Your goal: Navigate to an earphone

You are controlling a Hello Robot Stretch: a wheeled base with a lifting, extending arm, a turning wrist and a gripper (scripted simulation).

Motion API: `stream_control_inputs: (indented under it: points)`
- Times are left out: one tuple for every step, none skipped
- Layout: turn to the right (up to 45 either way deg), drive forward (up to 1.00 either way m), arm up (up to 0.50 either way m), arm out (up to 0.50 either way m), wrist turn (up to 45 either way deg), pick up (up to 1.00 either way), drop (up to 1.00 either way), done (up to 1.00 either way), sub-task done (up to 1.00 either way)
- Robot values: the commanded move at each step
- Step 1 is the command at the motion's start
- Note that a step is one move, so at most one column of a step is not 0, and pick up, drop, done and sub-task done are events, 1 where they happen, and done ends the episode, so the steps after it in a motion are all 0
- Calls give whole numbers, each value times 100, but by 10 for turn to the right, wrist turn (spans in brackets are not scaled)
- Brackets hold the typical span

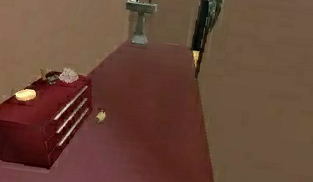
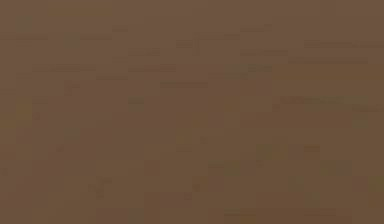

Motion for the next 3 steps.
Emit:
stream_control_inputs:
  points:
    - [0, 100, 0, 0, 0, 0, 0, 0, 0]
    - [0, 100, 0, 0, 0, 0, 0, 0, 0]
    - [30, 0, 0, 0, 0, 0, 0, 0, 0]
